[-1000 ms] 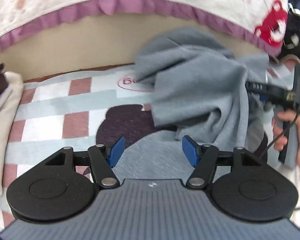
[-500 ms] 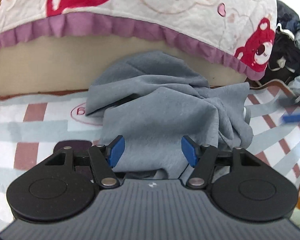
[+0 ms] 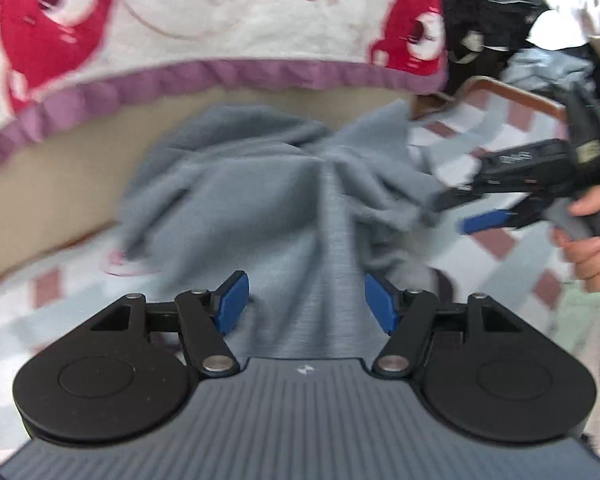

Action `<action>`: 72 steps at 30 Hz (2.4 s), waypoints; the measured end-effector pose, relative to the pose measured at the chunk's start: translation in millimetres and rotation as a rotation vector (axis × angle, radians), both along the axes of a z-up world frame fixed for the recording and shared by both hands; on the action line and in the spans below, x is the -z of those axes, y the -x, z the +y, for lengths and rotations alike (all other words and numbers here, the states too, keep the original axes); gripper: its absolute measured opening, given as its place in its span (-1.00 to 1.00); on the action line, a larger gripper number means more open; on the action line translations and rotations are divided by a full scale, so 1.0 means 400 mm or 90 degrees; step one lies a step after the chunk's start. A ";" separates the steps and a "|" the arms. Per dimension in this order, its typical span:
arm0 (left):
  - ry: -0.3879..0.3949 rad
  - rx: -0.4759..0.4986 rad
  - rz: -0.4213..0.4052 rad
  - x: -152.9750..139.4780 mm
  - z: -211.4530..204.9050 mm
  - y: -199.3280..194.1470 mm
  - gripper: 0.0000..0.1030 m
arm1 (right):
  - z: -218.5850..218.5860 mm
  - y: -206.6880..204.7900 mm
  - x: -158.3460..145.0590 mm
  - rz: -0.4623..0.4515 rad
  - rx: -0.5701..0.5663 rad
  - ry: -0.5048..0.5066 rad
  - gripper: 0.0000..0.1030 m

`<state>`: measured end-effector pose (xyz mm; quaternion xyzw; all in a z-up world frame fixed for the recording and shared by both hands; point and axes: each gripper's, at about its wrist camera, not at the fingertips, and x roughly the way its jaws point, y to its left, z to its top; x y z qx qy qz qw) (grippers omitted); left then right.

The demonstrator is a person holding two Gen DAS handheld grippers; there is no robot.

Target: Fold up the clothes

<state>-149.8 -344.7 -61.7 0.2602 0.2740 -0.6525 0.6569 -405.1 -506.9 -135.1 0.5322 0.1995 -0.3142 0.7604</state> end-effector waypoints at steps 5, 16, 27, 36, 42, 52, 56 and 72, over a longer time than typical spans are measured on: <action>-0.051 0.073 0.013 0.069 -0.053 0.056 0.25 | 0.009 -0.021 0.040 -0.015 -0.023 -0.062 0.52; -0.101 0.004 0.034 0.192 -0.067 -0.012 -0.54 | 0.068 -0.156 0.131 0.100 -0.064 -0.034 0.52; 0.057 -0.102 -0.188 0.020 0.053 -0.088 -0.95 | 0.116 -0.131 -0.084 0.202 -0.003 0.332 -0.80; 0.123 -0.266 -0.198 -0.131 0.242 -0.324 -0.95 | 0.071 0.060 -0.316 0.293 -0.006 0.449 -0.85; 0.151 -0.302 -0.161 -0.209 0.342 -0.420 -0.95 | 0.018 0.136 -0.445 0.377 0.027 0.561 -0.86; 0.043 -0.376 -0.021 -0.095 0.400 -0.536 -0.94 | 0.014 0.292 -0.255 0.397 -0.217 0.199 -0.75; 0.019 -0.418 -0.025 -0.070 0.408 -0.564 -0.91 | 0.065 0.267 -0.234 0.374 -0.329 0.129 -0.33; 0.046 -0.375 -0.009 -0.085 0.407 -0.528 -0.15 | -0.044 0.347 -0.143 0.181 -0.064 -0.064 0.36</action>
